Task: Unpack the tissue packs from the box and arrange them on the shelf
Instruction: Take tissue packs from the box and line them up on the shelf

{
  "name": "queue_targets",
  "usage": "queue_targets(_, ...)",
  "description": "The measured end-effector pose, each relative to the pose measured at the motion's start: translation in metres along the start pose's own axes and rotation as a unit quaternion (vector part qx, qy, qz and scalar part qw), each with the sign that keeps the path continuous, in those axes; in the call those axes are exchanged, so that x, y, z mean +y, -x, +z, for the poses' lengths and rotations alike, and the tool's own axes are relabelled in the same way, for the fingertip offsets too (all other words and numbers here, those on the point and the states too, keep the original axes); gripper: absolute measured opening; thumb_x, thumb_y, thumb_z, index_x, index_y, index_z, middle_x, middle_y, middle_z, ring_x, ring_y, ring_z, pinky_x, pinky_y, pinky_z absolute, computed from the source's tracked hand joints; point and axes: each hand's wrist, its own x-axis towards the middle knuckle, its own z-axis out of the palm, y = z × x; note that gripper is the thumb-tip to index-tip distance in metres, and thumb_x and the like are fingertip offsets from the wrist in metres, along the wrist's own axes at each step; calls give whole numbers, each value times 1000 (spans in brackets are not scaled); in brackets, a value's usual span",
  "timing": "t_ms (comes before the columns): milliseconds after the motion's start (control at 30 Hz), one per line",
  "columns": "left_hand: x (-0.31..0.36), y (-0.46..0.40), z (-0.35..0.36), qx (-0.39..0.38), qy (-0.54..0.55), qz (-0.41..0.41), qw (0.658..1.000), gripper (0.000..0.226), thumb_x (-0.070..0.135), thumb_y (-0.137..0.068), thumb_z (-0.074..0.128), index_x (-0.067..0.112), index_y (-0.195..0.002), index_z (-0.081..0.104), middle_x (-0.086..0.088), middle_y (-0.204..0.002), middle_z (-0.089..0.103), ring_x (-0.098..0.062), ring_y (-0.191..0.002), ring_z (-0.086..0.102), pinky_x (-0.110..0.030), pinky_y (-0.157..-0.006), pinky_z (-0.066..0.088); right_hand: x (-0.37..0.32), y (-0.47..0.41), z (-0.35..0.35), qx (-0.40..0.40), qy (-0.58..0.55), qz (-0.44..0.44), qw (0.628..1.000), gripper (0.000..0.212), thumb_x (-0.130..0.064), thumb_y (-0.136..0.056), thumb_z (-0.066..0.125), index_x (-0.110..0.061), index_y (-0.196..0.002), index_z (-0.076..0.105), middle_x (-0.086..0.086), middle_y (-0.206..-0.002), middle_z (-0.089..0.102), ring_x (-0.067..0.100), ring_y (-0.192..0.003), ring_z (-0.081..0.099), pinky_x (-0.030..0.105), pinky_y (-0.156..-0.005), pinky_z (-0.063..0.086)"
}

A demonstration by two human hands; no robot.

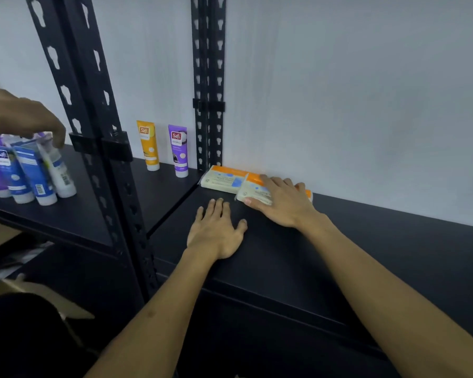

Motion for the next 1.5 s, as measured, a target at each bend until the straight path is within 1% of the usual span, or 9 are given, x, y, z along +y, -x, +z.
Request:
queue_targets(200,1,-2,0,3,1,-3,1000,77,58,-102,17,13,-162,3,-2,-170,-5,-15,-156,-12,-42,-127,-4,-24,-61,8,-1,15,-24,1000,96,-89,-84,25,-27,-158,22,7,-157,39,33,-140,38,58,-112,26)
queue_targets(367,1,-3,0,-1,2,-4,1000,77,58,-102,17,13,-162,1,-2,-170,-8,-15,-155,-14,-42,-127,-6,-43,-95,19,-5,11,-39,999,92,-87,-86,28,-27,-155,30,9,-153,42,32,-139,38,58,-112,27)
queue_targets(700,1,-3,-2,-3,11,-5,1000,76,57,-103,18,13,-162,0,-3,-170,-9,-15,-155,-15,-42,-127,-7,-59,-124,33,56,26,-63,996,86,-84,-88,31,-26,-151,42,11,-137,41,29,-127,39,46,-108,32)
queue_targets(1000,0,-3,-2,-3,13,-4,1000,75,56,-103,18,13,-162,1,-3,-170,-8,-16,-155,-14,-42,-127,-7,-62,-127,25,5,48,-66,997,88,-84,-88,33,-26,-153,35,13,-151,36,33,-138,35,50,-112,31)
queue_targets(1133,0,-2,-2,-4,15,-5,1000,76,56,-102,18,13,-162,0,-3,-170,-9,-15,-155,-15,-41,-126,-8,-61,-115,19,58,17,-67,996,84,-81,-91,26,-27,-156,31,12,-147,41,33,-135,39,50,-113,31)
queue_targets(1233,0,-3,-1,-2,18,-5,1000,76,57,-102,18,14,-162,0,-2,-170,-9,-14,-155,-14,-41,-127,-7,-49,-96,20,127,-43,-45,990,69,-67,-100,22,-24,-153,37,11,-148,43,30,-135,40,48,-114,30)
queue_targets(1333,0,-4,-1,-4,21,-4,1000,77,57,-102,18,15,-162,1,-1,-170,-9,-14,-155,-14,-41,-127,-7,-22,-70,28,166,-97,18,981,58,-53,-106,24,-17,-146,45,11,-140,49,31,-127,46,46,-108,34)
queue_targets(1400,-2,-4,-1,-3,18,-6,1000,76,57,-102,19,15,-162,1,0,-170,-9,-14,-155,-13,-41,-127,-7,-5,-55,33,139,-110,54,983,53,-48,-107,24,-15,-140,50,12,-136,52,32,-123,46,46,-105,35)
queue_targets(1500,-2,-5,-2,-3,15,-7,1000,76,58,-102,19,15,-163,2,0,-170,-7,-14,-156,-11,-41,-127,-5,20,-34,37,52,-95,96,989,46,-41,-108,28,-14,-131,56,11,-134,52,32,-125,46,47,-105,34)
